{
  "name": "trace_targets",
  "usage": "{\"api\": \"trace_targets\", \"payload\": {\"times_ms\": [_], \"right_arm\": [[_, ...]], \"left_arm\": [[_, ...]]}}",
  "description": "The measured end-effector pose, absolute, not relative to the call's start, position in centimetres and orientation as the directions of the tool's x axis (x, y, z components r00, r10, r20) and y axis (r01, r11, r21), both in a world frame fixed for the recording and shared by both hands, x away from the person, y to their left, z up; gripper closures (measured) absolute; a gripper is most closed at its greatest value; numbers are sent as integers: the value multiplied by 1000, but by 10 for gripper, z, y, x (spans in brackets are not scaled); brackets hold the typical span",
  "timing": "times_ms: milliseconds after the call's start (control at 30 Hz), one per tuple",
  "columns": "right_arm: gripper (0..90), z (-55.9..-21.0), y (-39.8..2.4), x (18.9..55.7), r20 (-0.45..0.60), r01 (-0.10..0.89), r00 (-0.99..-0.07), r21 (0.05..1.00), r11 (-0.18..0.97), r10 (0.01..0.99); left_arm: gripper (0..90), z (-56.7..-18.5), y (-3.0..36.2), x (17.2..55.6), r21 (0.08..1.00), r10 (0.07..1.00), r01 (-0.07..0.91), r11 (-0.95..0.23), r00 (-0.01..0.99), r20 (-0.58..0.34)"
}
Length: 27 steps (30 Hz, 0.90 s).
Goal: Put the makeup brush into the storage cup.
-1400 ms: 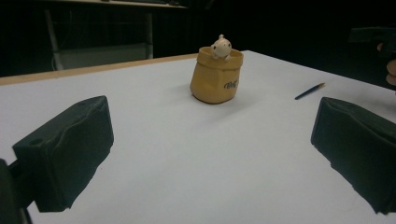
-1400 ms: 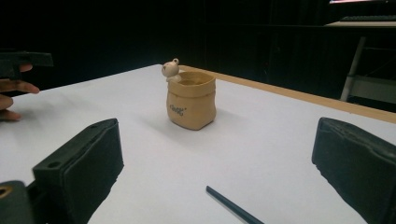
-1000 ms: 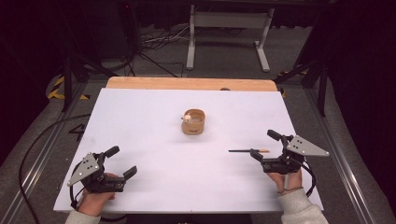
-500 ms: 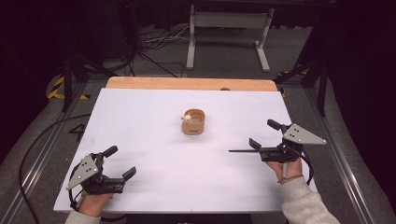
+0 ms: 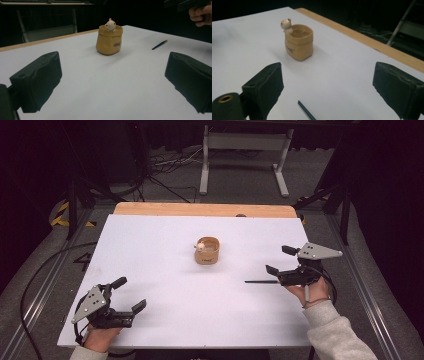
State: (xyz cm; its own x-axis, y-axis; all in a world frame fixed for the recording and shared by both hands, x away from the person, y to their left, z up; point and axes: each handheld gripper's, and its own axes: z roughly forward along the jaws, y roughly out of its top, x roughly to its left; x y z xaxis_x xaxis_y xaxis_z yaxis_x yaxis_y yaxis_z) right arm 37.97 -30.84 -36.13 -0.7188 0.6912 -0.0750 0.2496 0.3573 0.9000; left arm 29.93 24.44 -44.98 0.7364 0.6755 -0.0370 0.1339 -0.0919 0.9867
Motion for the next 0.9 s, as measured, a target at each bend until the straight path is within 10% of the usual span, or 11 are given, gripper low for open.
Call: {"api": "trace_targets", "payload": {"times_ms": [900], "right_arm": [[139,-352,-304,410,-74,444,-763,662,604,642]], "left_arm": [[26,-451,242,301,980,675,158,-124,737,-34]]}}
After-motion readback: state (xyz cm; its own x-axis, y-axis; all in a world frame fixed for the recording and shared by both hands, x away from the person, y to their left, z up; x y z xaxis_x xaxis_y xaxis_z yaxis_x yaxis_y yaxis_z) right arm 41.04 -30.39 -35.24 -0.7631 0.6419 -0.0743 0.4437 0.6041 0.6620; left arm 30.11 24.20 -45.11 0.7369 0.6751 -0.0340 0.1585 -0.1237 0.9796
